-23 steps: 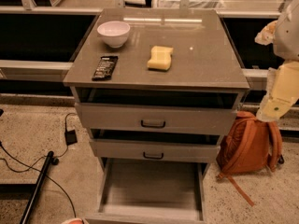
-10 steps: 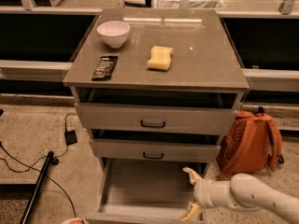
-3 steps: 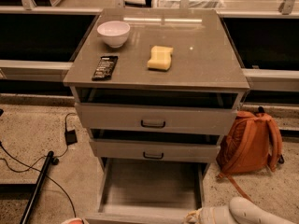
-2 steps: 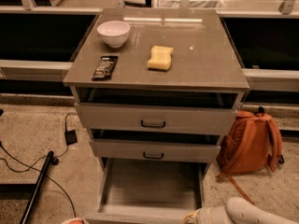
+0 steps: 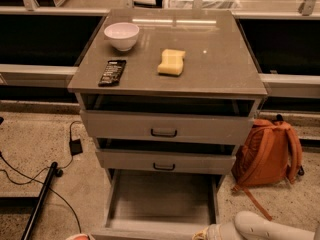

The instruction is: Close bottom drawer

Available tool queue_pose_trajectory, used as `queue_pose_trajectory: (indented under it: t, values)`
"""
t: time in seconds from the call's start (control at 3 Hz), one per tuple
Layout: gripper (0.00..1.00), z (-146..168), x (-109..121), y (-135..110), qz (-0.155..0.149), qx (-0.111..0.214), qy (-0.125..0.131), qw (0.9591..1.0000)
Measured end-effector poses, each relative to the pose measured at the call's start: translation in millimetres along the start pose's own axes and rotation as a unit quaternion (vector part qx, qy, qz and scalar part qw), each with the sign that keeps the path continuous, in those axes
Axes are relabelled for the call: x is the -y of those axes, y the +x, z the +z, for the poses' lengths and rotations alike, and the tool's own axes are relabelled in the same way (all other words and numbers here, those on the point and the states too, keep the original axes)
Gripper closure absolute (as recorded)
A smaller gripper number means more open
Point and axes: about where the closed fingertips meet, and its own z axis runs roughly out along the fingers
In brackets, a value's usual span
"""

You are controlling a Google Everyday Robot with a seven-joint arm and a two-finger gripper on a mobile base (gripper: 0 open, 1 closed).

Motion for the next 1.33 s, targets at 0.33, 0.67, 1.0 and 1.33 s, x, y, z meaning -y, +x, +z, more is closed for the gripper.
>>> queue_pose_trajectory:
  t: [0.33, 0.67, 1.0, 1.33]
  values:
    - [0.74, 0, 0, 0, 0.000, 0.000, 0.000, 1.0000]
    - [0.51, 0, 6, -4, -0.005, 0.002, 0.008, 1.0000]
    - [0.20, 1, 10, -5, -0.006, 0.002, 0.012, 0.9999]
    - [0.00, 4, 18, -6, -0.008, 0.003, 0.018, 0.9998]
